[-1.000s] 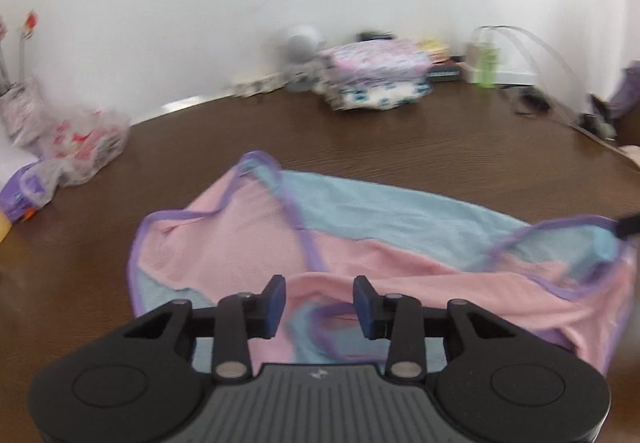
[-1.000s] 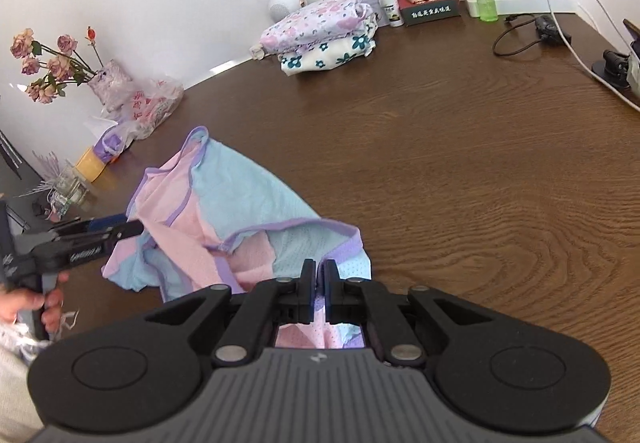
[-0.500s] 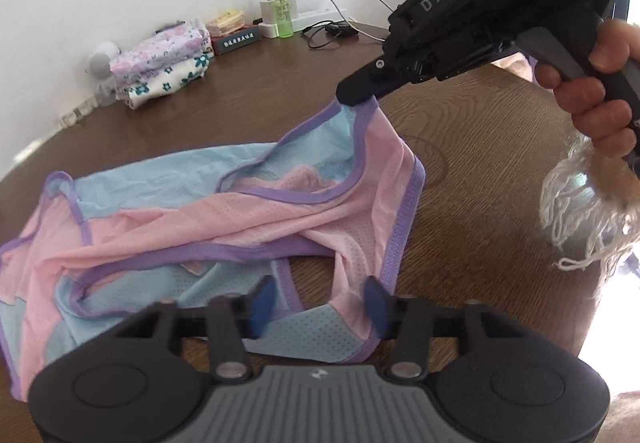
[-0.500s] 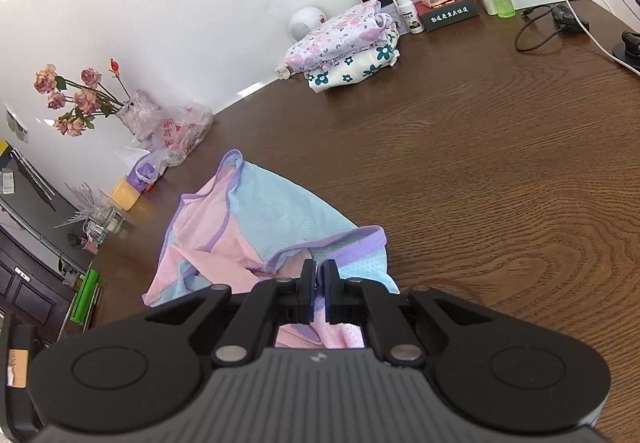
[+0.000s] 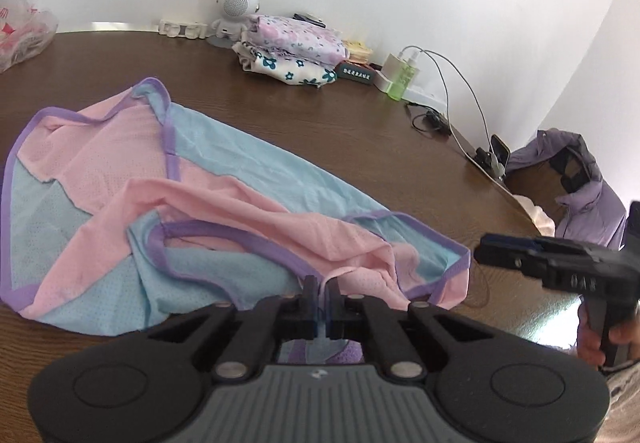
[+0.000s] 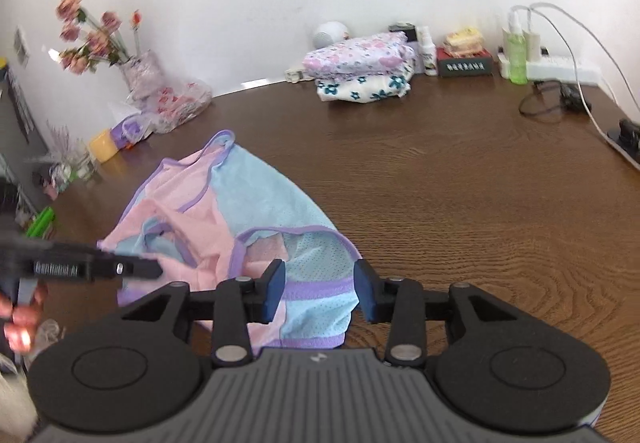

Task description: Fold clothes

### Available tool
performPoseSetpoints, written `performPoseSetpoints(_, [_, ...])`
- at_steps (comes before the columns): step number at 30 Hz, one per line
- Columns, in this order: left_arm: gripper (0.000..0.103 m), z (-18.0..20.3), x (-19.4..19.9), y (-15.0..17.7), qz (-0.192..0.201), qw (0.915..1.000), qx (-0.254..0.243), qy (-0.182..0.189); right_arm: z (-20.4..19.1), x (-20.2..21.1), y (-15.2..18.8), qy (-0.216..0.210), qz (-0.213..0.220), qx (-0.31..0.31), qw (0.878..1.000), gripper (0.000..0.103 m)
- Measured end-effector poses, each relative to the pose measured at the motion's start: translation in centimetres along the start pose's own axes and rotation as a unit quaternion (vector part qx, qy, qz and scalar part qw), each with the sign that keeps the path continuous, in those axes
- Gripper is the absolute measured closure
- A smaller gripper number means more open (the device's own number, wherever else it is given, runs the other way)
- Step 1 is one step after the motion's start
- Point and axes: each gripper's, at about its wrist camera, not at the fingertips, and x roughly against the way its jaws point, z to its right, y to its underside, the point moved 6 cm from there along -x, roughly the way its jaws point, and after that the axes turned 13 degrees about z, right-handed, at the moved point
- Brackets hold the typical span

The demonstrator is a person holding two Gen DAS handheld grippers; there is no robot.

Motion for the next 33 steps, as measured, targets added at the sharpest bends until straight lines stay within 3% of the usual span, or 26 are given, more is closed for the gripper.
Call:
performPoseSetpoints(4, [0.101, -0.6, -1.0, -1.3, 0.012, 0.9999, 0.01, -0.001, -3.4, 0.5, 1.9, -0.026, -0.017, 0.092, 0.995, 0.064])
performPoseSetpoints(10, [0.099, -1.6, -3.3, -1.9, 0.016, 0.9993, 0.016, -0.03, -5.0, -2.1, 2.9, -0.034, -0.038, 0.124, 0.991, 0.064])
performPoseSetpoints(12, [0.092, -2.2, -3.7, -1.8, 0.017, 0.9983, 0.008, -0.054, -5.2, -3.1, 2.8, -0.031, -0.037, 0.13, 0.99, 0.064])
performPoseSetpoints(13, [0.081, -2.5, -3.4, -1.8, 0.02, 0.9977, 0.004, -0.064, -5.1, -3.6, 2.5, -0.028, -0.038, 0.123, 0.991, 0.066])
performPoseSetpoints(14, [0.069, -2.8, -3.1, -1.8, 0.024, 0.997, 0.0, -0.074, -5.0, -4.0, 2.2, -0.026, -0.039, 0.112, 0.993, 0.074])
performPoseSetpoints(16, [0.056, -3.4, -2.3, -1.9, 0.032, 0.9952, -0.009, -0.092, -4.3, -5.1, 1.6, -0.029, -0.043, 0.074, 0.996, 0.084])
performPoseSetpoints(20, [0.055, -2.9, 0.9, -1.7, 0.058, 0.9946, -0.045, -0.074, -2.5, -6.5, 0.4, -0.041, -0.045, -0.014, 0.998, 0.088])
performPoseSetpoints(24, [0.054, -1.0, 2.5, -0.6, 0.054, 0.9923, -0.102, -0.046, -1.5, -7.0, -0.2, -0.059, -0.044, -0.076, 0.994, 0.088])
performPoseSetpoints(26, [0.054, -0.1, 2.6, -0.1, 0.047, 0.9902, -0.127, -0.035, -1.3, -7.2, -0.5, -0.06, -0.043, -0.09, 0.993, 0.088])
performPoseSetpoints(30, [0.055, 1.1, 1.4, 0.8, 0.039, 0.9807, -0.184, -0.055, -1.4, -6.9, -0.6, -0.063, -0.04, -0.098, 0.992, 0.087])
performPoseSetpoints(33, [0.066, 1.5, 0.9, 1.4, 0.029, 0.976, -0.209, -0.055, -1.7, -5.5, -0.7, -0.055, -0.028, -0.062, 0.996, 0.086])
